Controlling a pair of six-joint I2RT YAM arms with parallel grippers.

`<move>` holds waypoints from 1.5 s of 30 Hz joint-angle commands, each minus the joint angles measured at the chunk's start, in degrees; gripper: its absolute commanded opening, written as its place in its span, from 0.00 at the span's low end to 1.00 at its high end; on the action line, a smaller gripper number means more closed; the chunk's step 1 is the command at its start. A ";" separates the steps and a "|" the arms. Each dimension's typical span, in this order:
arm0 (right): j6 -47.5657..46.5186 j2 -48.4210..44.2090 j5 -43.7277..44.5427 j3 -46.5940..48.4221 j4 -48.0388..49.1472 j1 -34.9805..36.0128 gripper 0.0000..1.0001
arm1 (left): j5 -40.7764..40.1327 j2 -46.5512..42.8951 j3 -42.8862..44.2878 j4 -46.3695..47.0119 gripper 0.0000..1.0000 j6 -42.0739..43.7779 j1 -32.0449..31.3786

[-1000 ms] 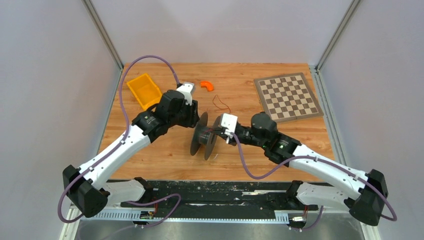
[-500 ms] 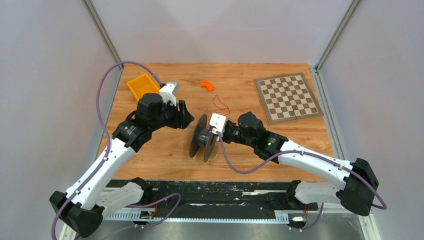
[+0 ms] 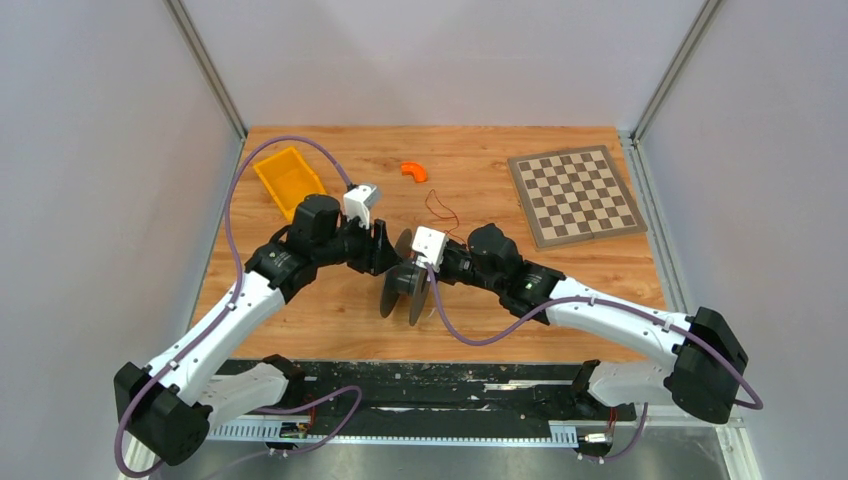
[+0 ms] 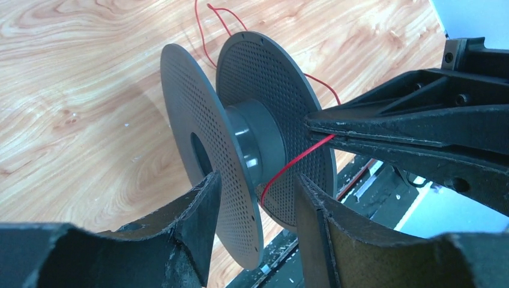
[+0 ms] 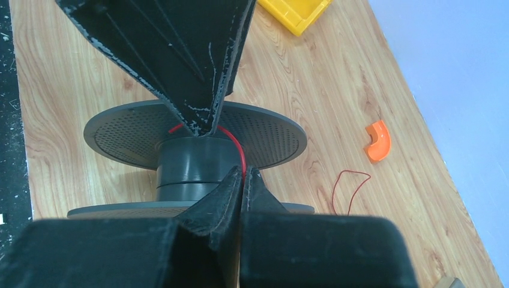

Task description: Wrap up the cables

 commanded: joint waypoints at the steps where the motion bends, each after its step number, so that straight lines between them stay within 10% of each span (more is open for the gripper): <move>1: 0.48 0.57 1.12 0.80 0.12 0.09 0.00 | 3.38 -0.43 -0.58 3.30 0.55 1.86 0.11; 45: -5.69 4.66 4.76 6.54 -7.69 3.14 0.02 | -10.50 3.46 -0.05 3.30 0.28 2.76 -5.50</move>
